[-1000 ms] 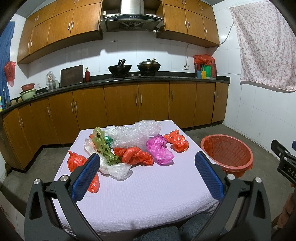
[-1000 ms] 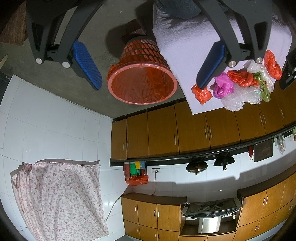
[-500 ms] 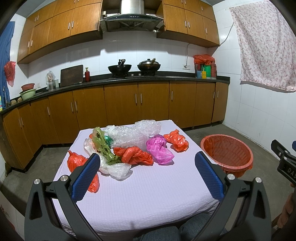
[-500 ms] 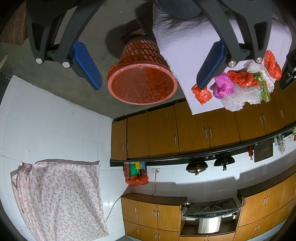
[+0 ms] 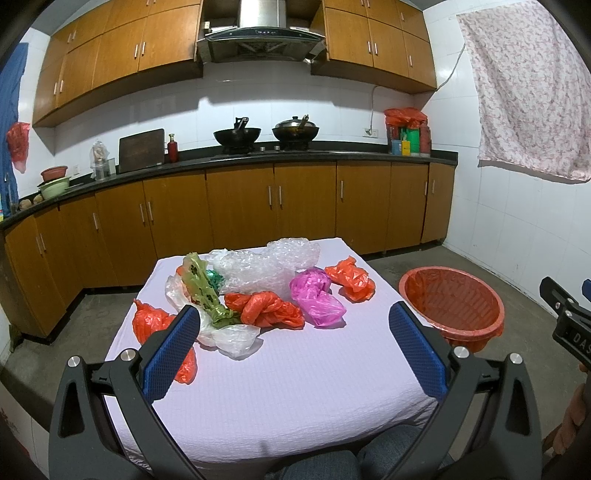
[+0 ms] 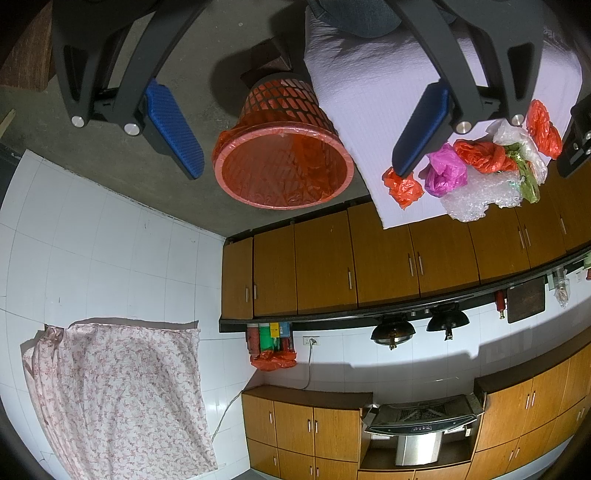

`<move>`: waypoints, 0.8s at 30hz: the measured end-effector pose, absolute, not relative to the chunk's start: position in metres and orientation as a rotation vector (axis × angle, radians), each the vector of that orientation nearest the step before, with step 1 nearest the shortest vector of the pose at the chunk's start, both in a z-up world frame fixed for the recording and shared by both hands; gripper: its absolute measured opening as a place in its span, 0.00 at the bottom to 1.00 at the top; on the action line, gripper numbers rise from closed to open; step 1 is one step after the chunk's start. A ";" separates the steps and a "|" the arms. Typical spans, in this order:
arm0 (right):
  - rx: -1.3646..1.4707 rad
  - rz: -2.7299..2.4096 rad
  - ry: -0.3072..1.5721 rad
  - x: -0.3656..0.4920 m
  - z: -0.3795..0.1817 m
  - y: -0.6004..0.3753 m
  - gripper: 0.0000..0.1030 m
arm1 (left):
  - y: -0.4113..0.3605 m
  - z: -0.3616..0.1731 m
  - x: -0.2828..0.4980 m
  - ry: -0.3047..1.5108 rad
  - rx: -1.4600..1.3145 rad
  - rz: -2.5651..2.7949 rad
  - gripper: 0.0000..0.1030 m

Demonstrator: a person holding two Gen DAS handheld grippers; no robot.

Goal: Collect trash
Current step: 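Grasp a red bag with the left gripper while the right gripper grasps another red bag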

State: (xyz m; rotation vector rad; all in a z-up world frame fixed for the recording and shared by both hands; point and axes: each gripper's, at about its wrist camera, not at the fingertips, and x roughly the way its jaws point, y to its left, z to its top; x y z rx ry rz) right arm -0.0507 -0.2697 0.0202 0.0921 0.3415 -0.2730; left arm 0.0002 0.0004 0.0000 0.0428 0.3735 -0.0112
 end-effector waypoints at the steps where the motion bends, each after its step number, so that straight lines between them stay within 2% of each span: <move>1: 0.093 -0.272 0.342 -0.050 0.020 -0.270 0.96 | 0.000 0.000 0.000 0.374 0.042 -0.011 0.98; 14: 0.118 -0.265 0.370 -0.044 0.009 -0.271 0.96 | 0.000 -0.004 -0.001 0.385 0.052 0.023 0.98; 24: 0.088 -0.200 0.376 -0.015 0.006 -0.251 0.95 | 0.071 -0.031 0.023 0.474 -0.027 0.204 0.99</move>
